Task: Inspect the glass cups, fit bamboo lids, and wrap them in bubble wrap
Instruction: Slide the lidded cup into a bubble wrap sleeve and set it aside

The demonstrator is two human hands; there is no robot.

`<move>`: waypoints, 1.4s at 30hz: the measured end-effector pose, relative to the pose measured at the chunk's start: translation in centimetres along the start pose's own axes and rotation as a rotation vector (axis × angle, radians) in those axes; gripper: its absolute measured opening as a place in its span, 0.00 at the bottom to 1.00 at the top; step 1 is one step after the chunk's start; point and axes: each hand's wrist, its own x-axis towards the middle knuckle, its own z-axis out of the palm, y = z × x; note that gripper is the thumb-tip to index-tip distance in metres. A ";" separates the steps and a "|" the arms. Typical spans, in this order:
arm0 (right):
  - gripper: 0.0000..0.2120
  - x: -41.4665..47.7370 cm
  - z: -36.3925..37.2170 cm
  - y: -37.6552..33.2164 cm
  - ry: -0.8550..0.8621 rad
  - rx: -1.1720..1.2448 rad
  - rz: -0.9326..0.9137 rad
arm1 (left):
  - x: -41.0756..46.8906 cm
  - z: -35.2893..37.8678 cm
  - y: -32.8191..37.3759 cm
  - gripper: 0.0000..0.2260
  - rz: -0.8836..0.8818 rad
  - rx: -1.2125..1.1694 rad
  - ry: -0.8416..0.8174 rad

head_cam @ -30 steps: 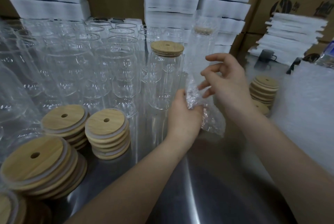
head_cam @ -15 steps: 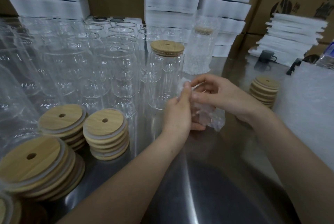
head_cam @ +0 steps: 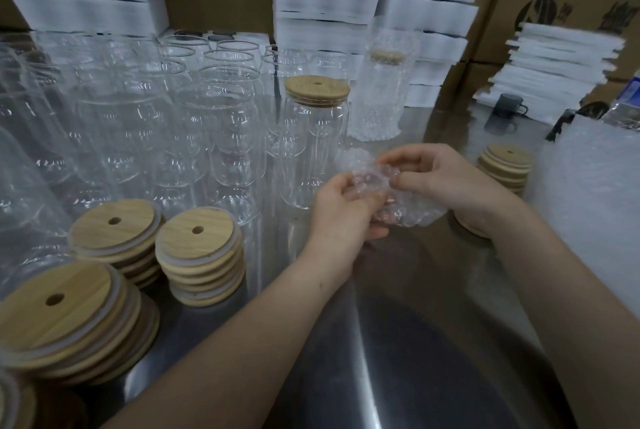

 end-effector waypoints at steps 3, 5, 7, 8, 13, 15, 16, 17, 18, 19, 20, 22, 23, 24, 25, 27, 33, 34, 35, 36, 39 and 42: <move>0.13 0.2 0.0 0.2 0.057 -0.026 0.030 | -0.1 0.1 0.1 0.06 0.010 0.039 -0.002; 0.07 0.1 -0.1 0.1 0.032 -0.050 0.025 | -0.1 0.1 0.1 0.03 0.011 0.044 0.003; 0.12 -0.2 -0.1 -0.2 -0.063 -0.066 0.004 | -0.1 0.2 0.1 0.06 0.007 0.037 0.019; 0.18 -0.3 -0.1 -0.3 -0.113 -0.062 -0.008 | 0.0 0.2 0.0 0.06 0.007 0.035 0.019; 0.24 -0.6 0.1 -0.8 -0.240 -0.018 -0.043 | -0.1 0.1 0.1 0.09 0.009 0.012 0.019; 0.17 -0.7 0.0 -0.8 -0.235 -0.038 -0.045 | -0.1 0.0 0.1 0.09 0.005 0.007 0.023; 0.14 -0.6 0.0 -0.8 -0.221 -0.057 -0.040 | 0.0 0.0 0.1 0.10 0.003 0.016 0.029; 0.12 -0.6 0.0 -0.8 -0.196 -0.067 -0.027 | 0.0 0.1 0.0 0.11 0.002 0.030 0.040; 0.12 -0.5 0.0 -0.7 -0.156 -0.071 -0.009 | 0.0 0.1 -0.2 0.11 0.002 0.055 0.056; 0.13 -0.4 0.1 -0.7 -0.106 -0.076 0.010 | 0.0 0.2 -0.3 0.11 0.011 0.085 0.073; 0.15 -0.2 0.1 -0.8 -0.053 -0.077 0.029 | 0.0 0.2 -0.4 0.11 0.029 0.117 0.091; 0.16 0.0 0.1 -0.8 0.052 -0.062 0.052 | 0.0 0.1 -0.7 0.11 0.093 0.193 0.122; 0.18 0.1 0.2 -0.7 0.111 -0.058 0.048 | 0.1 0.0 -0.7 0.11 0.134 0.240 0.135; 0.19 0.1 0.2 -0.6 0.173 -0.078 0.035 | 0.1 -0.1 -0.8 0.12 0.174 0.297 0.145; 0.20 0.1 0.2 -0.5 0.226 -0.122 0.007 | 0.1 -0.2 -0.8 0.11 0.212 0.360 0.148; 0.21 -0.1 0.1 -0.6 0.273 -0.193 -0.051 | 0.1 -0.2 -0.8 0.12 0.262 0.460 0.139; 0.11 -0.6 -0.2 -1.4 -0.055 -0.094 -0.029 | 0.0 0.0 -1.2 0.06 0.303 0.427 0.137; 0.17 -0.6 -0.2 -1.4 -0.101 -0.084 -0.022 | 0.1 0.0 -1.2 0.07 0.300 0.411 0.142; 0.21 -0.6 -0.2 -1.3 -0.123 -0.080 -0.020 | 0.2 0.0 -1.2 0.09 0.295 0.392 0.147; 0.23 -0.6 0.0 -1.2 -0.122 -0.067 -0.026 | 0.3 0.0 -1.2 0.11 0.291 0.379 0.153; 0.16 -0.5 0.1 -1.0 -0.055 -0.021 -0.059 | 0.6 0.1 -1.3 0.15 0.300 0.390 0.175; 0.23 -0.4 0.1 -0.9 -0.004 -0.036 -0.096 | 0.8 0.1 -1.5 0.15 0.322 0.424 0.194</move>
